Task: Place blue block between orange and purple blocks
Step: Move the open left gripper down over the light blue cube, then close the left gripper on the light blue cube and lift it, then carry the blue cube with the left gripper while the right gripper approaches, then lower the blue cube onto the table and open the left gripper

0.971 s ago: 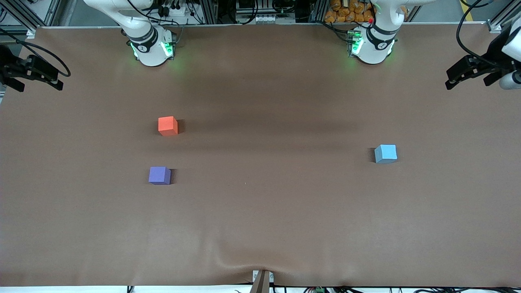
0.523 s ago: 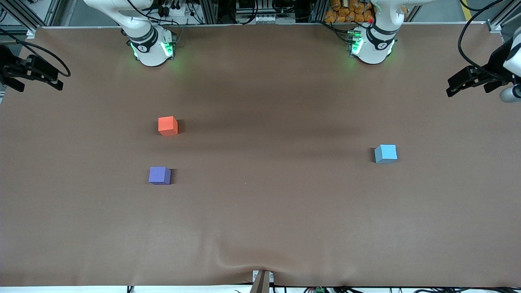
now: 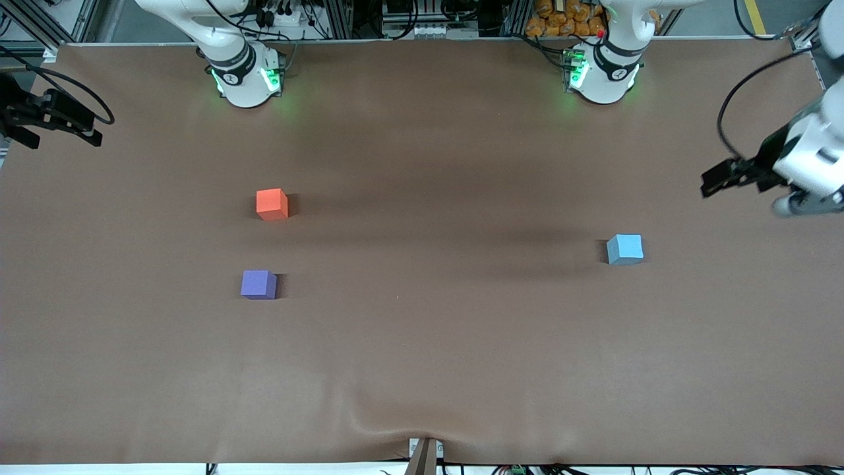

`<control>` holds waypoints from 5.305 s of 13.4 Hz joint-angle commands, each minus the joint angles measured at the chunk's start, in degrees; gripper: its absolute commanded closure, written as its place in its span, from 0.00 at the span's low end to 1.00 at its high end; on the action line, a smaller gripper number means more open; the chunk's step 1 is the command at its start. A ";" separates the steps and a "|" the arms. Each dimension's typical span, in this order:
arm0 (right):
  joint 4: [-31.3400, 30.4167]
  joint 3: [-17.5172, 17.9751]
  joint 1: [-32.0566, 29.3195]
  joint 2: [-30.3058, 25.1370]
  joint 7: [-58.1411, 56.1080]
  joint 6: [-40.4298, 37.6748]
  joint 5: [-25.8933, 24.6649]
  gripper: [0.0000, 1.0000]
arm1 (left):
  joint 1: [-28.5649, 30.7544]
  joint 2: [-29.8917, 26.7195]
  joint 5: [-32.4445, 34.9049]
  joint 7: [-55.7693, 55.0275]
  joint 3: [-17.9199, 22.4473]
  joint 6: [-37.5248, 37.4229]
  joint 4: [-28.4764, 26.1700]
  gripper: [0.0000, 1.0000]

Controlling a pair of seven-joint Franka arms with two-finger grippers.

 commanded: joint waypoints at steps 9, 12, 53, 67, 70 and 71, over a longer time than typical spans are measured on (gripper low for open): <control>0.05 -0.19 0.34 -0.74 0.65 -0.64 0.05 0.00 | 0.95 11.16 -0.33 1.41 -0.40 28.80 -18.84 0.00; 0.05 -0.19 0.34 -0.74 0.65 -0.64 0.05 0.00 | 0.78 11.85 -0.32 1.41 -0.67 34.18 -23.69 0.00; -8.39 -0.36 8.94 21.92 -0.75 23.78 17.80 0.00 | -39.46 44.54 -0.85 -54.90 -7.26 25.49 23.05 1.00; -25.62 -0.45 27.82 21.05 -4.30 46.17 17.10 0.00 | -31.69 26.91 1.35 -45.30 1.88 11.63 22.01 0.00; -20.71 -0.54 33.54 26.93 1.51 50.24 15.44 0.00 | -22.11 22.07 0.47 -35.61 1.36 5.57 22.01 0.00; -17.91 -0.62 35.04 29.30 3.36 50.24 13.86 0.00 | -19.38 20.66 0.47 -32.81 1.27 3.11 22.09 0.00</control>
